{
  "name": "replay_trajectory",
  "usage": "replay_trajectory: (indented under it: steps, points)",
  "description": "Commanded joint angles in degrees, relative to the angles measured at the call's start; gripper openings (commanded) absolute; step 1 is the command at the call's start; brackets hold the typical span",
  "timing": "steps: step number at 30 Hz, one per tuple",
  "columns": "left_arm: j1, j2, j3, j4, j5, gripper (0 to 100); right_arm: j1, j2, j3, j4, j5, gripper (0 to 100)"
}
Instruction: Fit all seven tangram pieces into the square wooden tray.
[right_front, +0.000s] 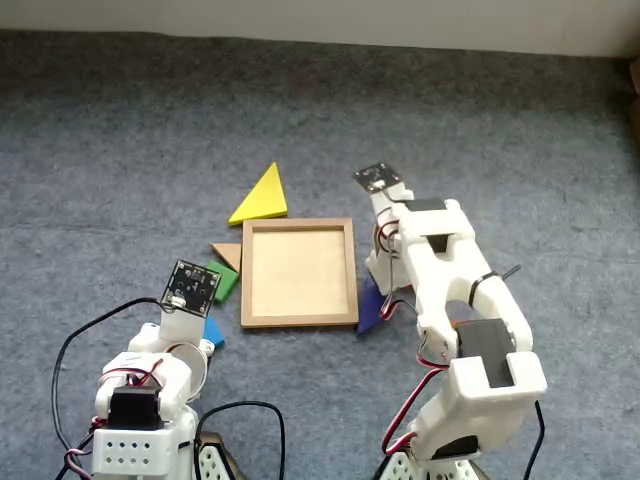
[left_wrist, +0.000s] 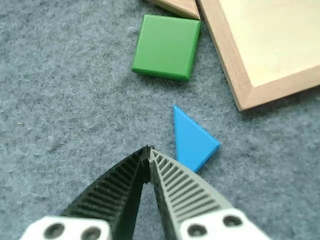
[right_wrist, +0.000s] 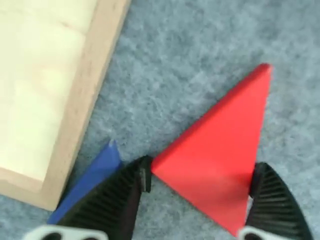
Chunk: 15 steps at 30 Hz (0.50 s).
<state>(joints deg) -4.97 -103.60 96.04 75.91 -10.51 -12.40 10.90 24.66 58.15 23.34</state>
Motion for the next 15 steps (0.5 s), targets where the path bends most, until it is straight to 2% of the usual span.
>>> replay_trajectory:
  steps: [1,10,15]
  points:
    - [-0.66,-0.48,1.19,0.26,0.53,1,1.80,-0.84,-1.63,0.40,0.09,26.6]
    - [-0.66,-0.48,1.19,0.26,0.53,1,2.15,-1.98,-2.42,0.48,0.18,26.5]
    - [-0.66,-0.48,1.19,0.26,0.53,1,2.07,-9.54,-2.68,0.48,0.26,26.4]
